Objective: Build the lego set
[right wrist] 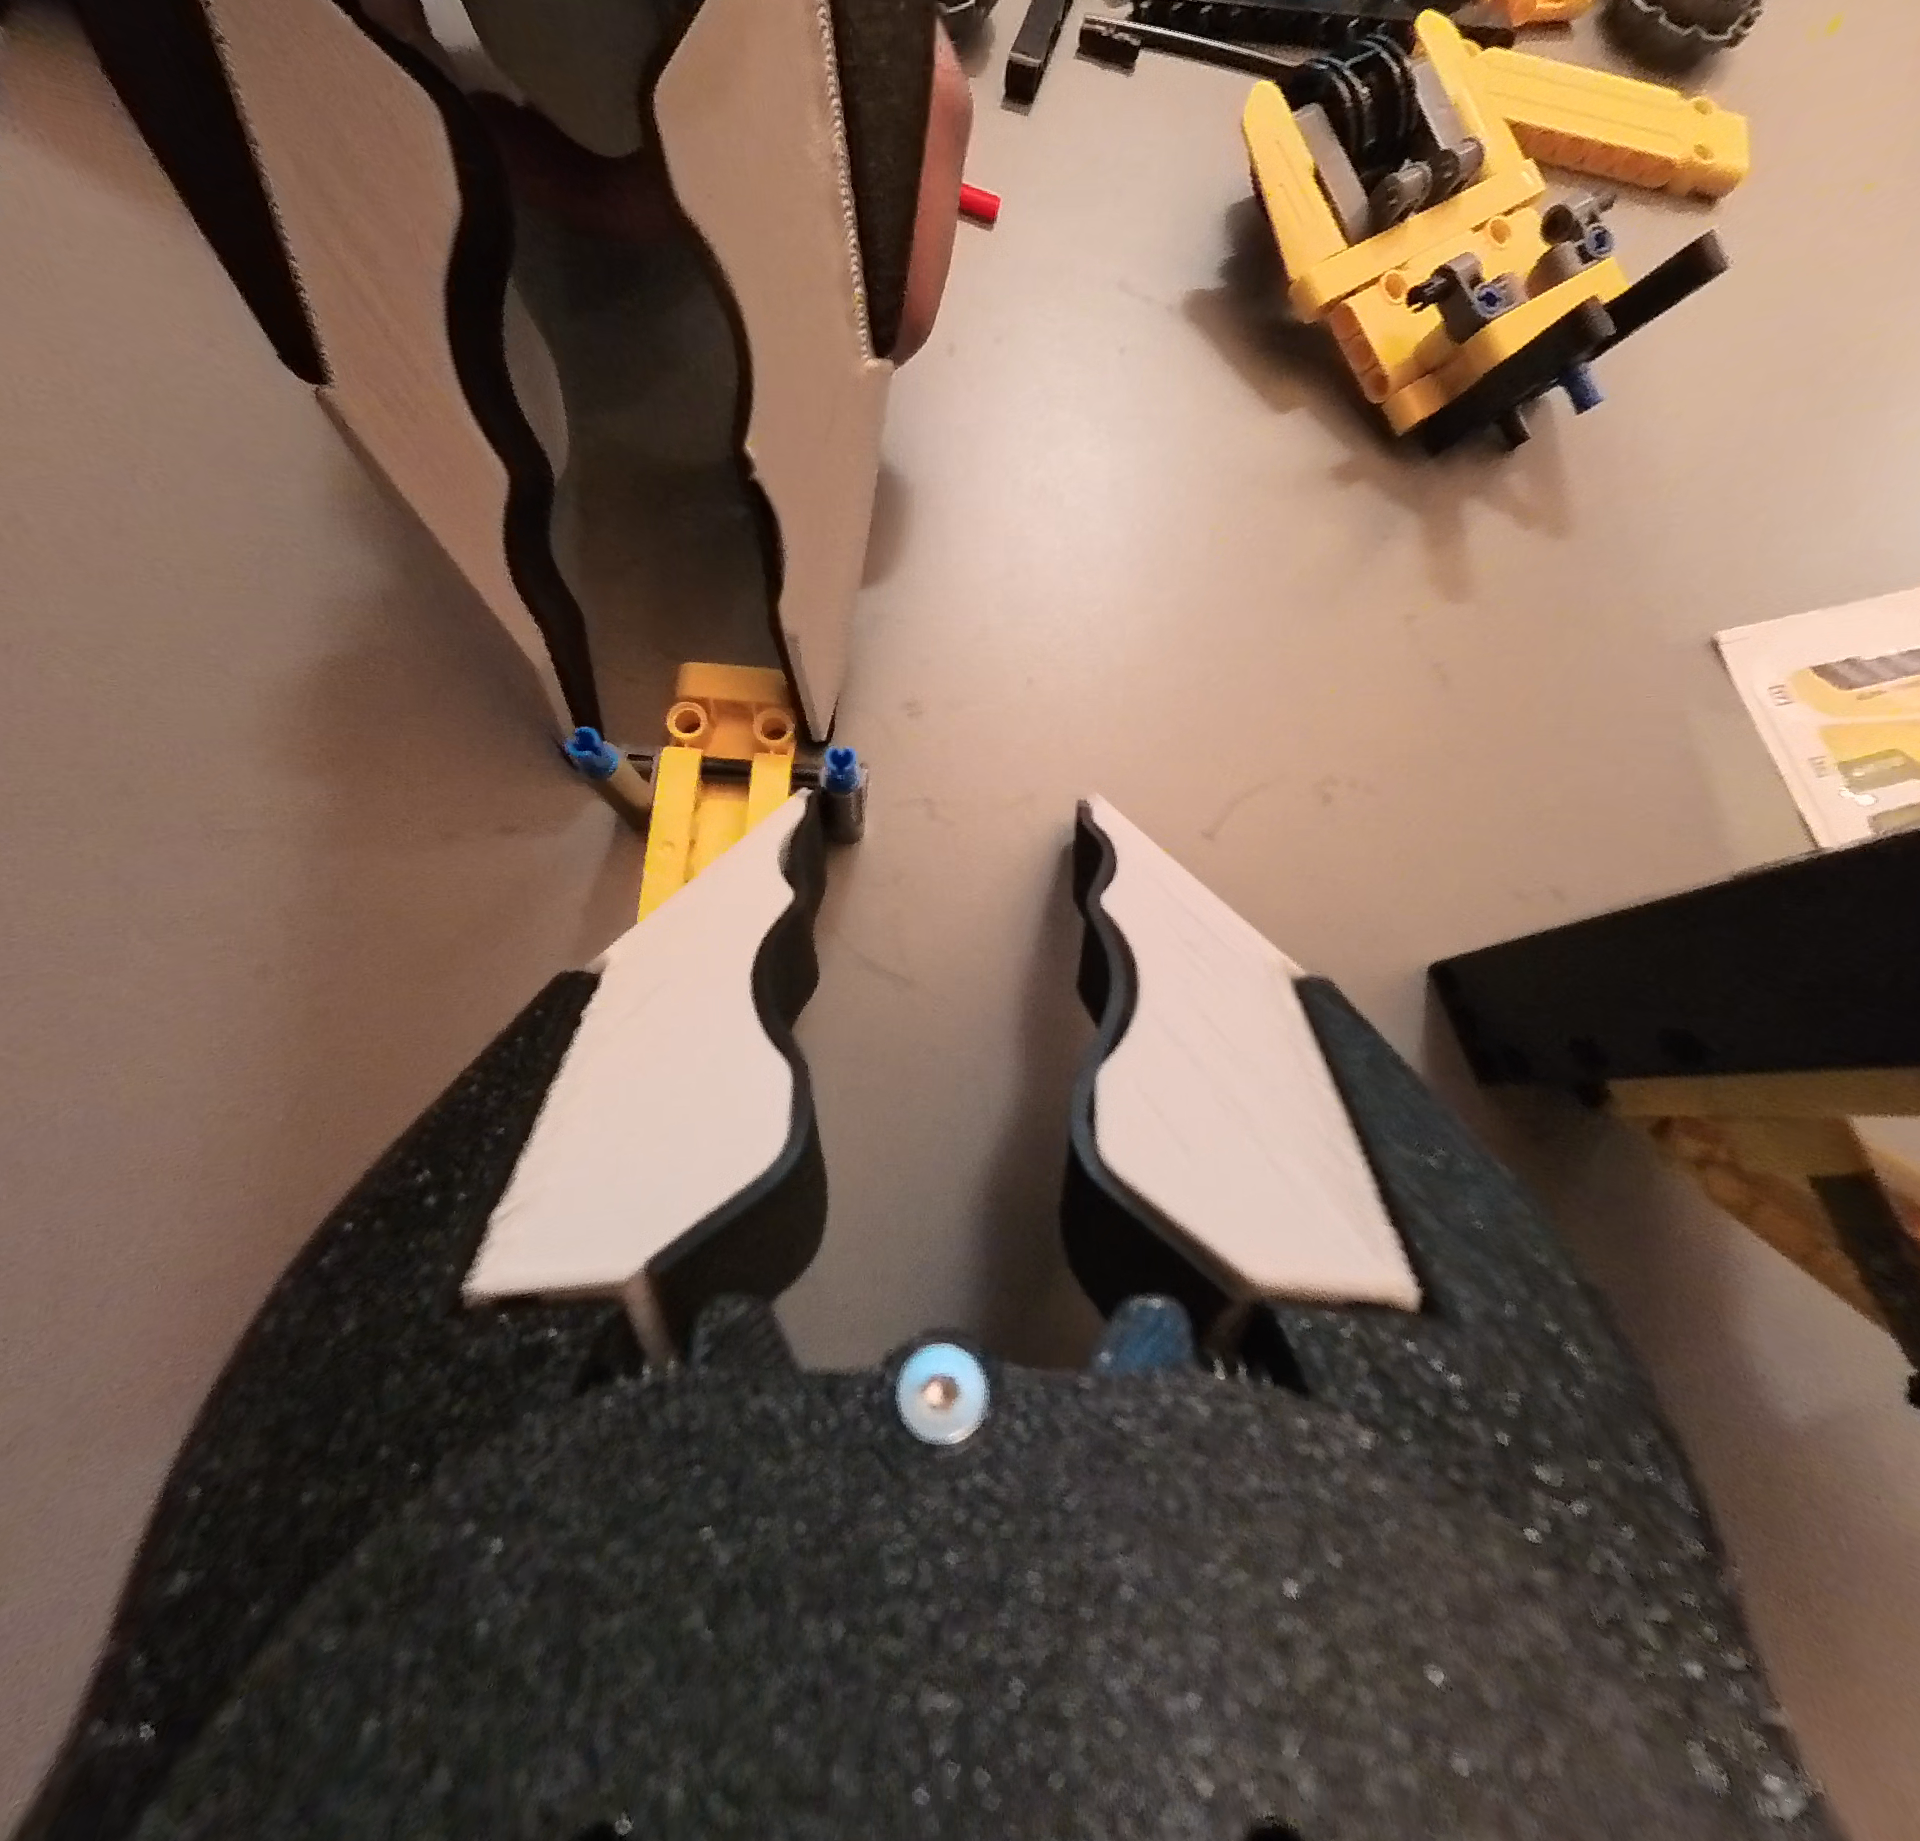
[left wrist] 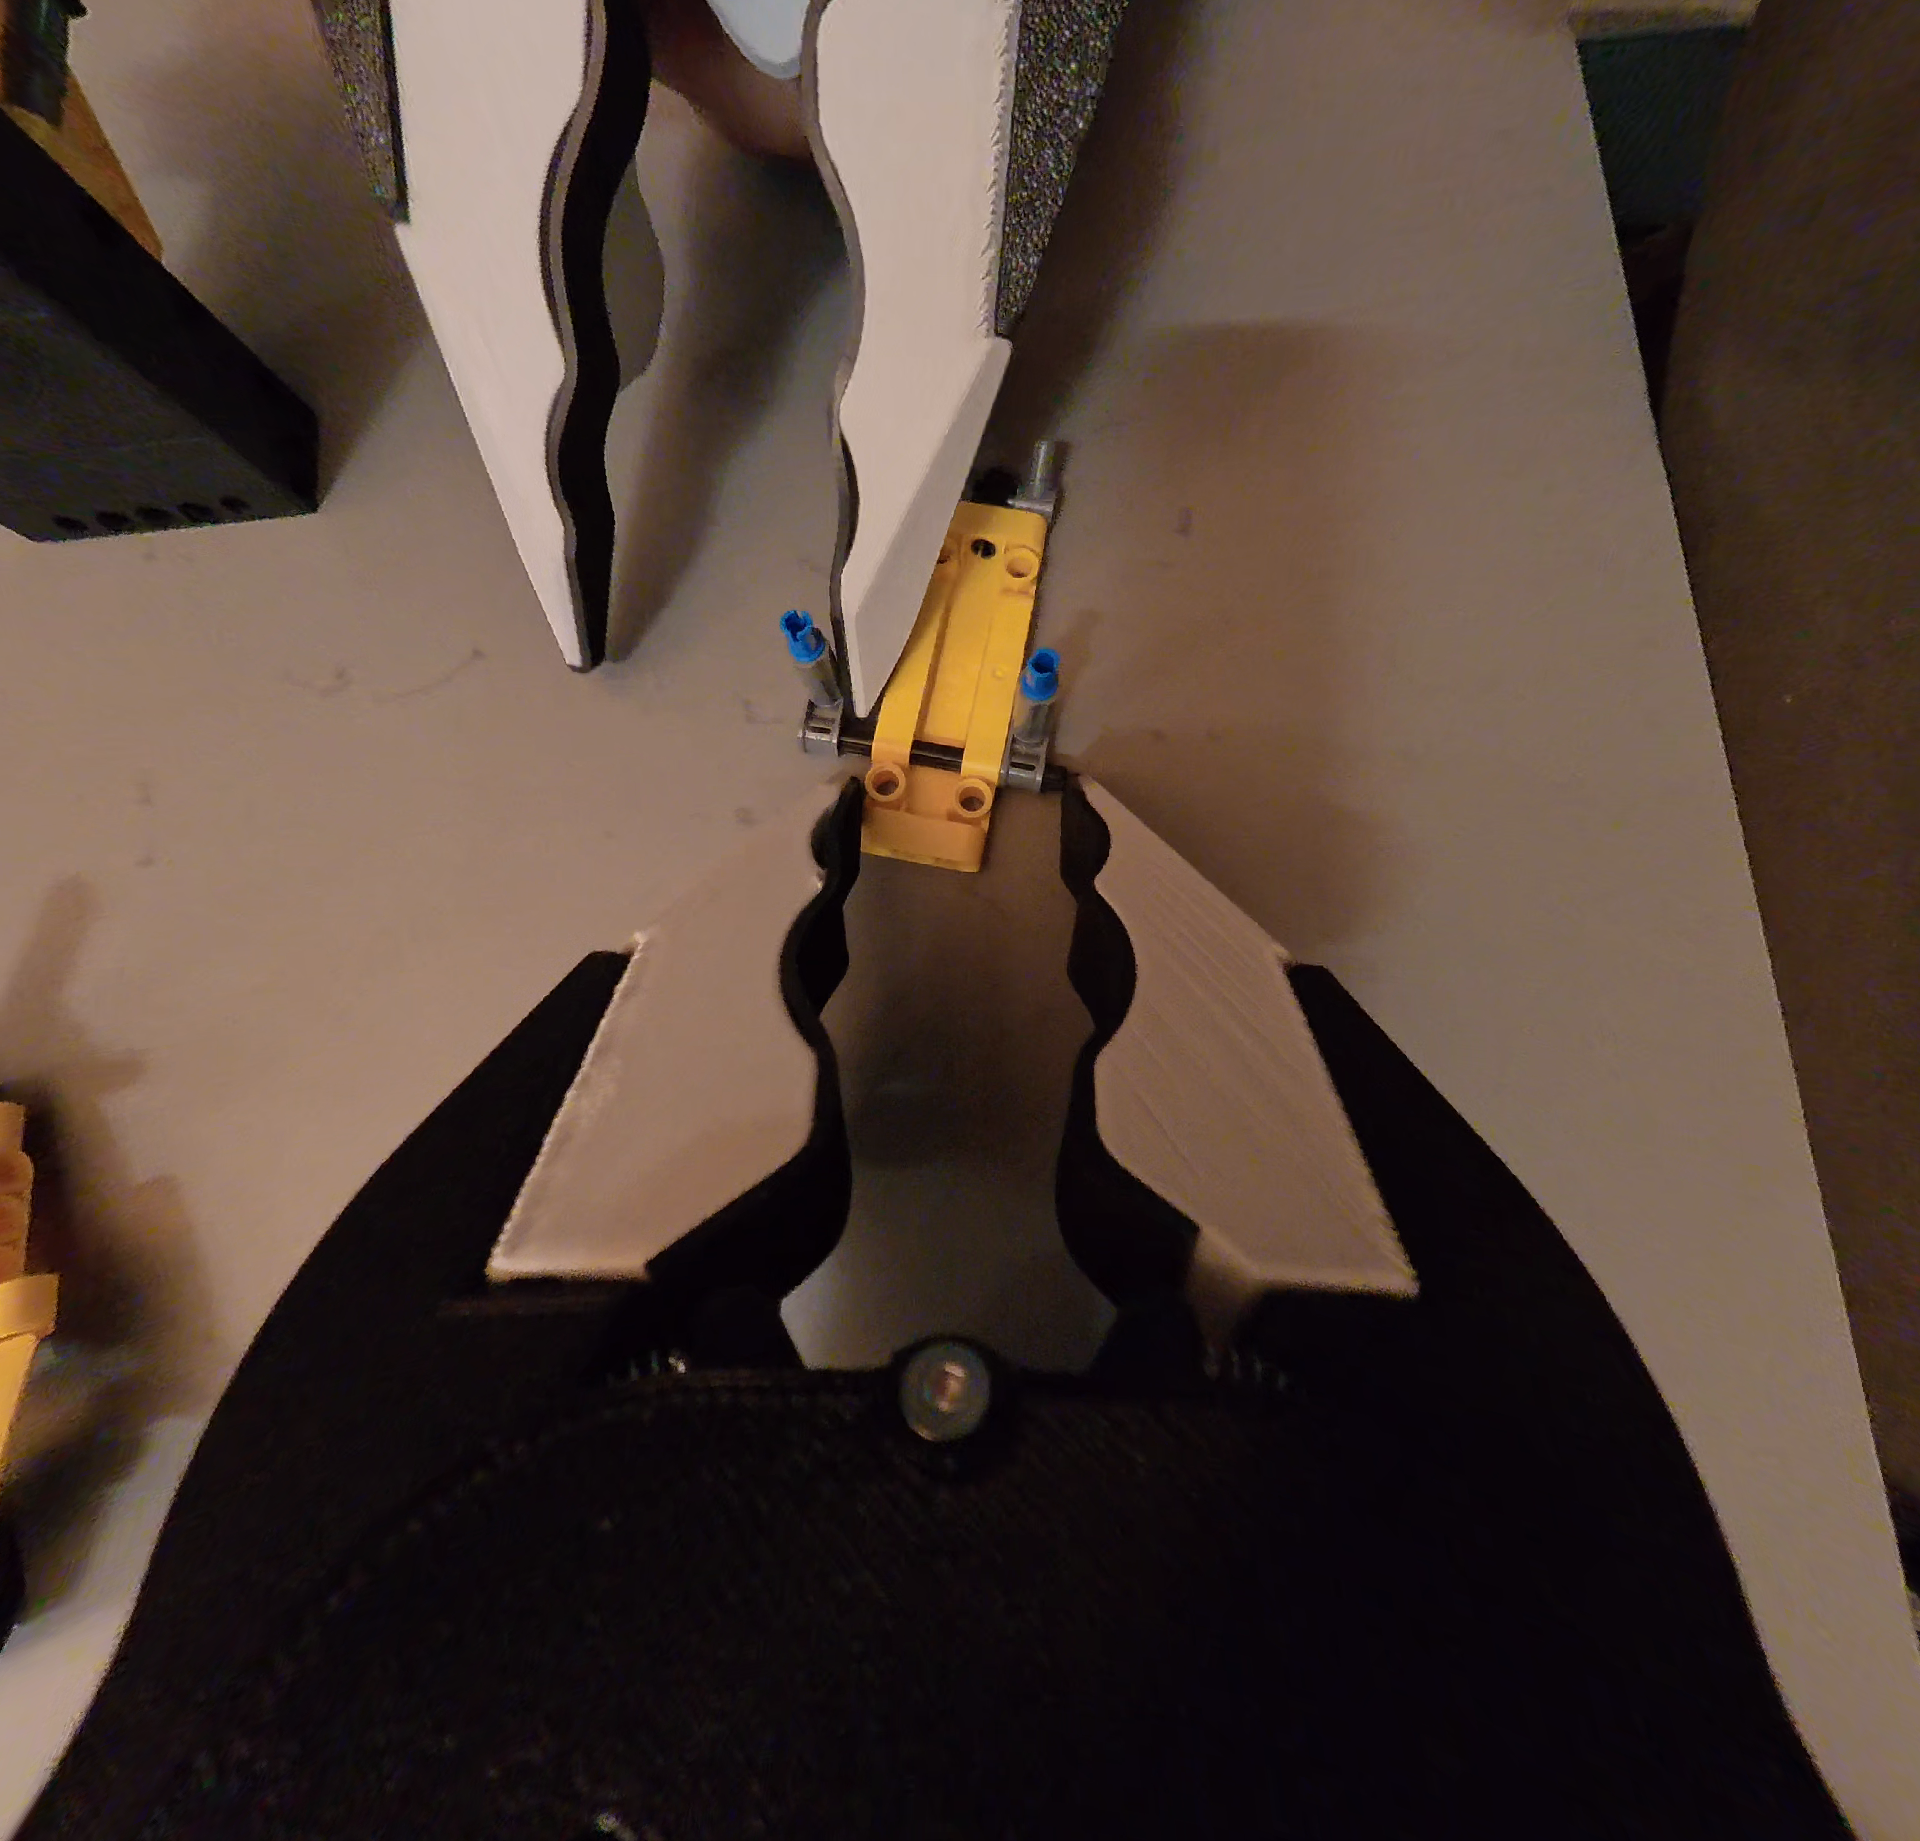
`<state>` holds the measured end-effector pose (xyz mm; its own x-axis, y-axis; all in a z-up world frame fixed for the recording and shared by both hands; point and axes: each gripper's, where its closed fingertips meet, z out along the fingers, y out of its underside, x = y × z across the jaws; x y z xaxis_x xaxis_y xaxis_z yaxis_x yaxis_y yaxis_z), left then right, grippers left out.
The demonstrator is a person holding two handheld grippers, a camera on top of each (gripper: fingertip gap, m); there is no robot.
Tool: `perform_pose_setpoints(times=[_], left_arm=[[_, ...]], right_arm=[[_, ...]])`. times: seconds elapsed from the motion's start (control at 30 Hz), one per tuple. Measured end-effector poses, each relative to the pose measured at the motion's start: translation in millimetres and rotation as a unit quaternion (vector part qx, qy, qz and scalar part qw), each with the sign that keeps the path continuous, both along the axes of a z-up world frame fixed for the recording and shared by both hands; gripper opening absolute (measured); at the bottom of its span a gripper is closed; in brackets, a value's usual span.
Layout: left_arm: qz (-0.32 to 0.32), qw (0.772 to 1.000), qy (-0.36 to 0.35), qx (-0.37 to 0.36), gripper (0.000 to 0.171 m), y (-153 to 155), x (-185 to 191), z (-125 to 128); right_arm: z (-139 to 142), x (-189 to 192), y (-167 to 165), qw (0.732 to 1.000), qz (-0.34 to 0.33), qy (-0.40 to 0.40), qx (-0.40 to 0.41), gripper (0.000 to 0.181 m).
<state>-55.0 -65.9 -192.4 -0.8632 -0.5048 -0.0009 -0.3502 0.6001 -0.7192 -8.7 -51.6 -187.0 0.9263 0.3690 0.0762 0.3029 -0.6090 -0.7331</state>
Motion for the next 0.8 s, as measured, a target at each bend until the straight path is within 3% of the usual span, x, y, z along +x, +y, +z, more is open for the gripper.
perform_pose_setpoints(times=[0.47, 0.8], left_arm=[[0.004, 1.0, 0.007, -0.004, 0.036, 0, 0, 0], [0.005, 1.0, 0.01, -0.005, 0.036, -2, 1, 0]], right_arm=[[0, 3, -2, 1.0, -0.018, -0.007, -0.005, 0.053], [-2, -11, -9, 0.999, 0.008, 0.024, -0.029, 0.02]])
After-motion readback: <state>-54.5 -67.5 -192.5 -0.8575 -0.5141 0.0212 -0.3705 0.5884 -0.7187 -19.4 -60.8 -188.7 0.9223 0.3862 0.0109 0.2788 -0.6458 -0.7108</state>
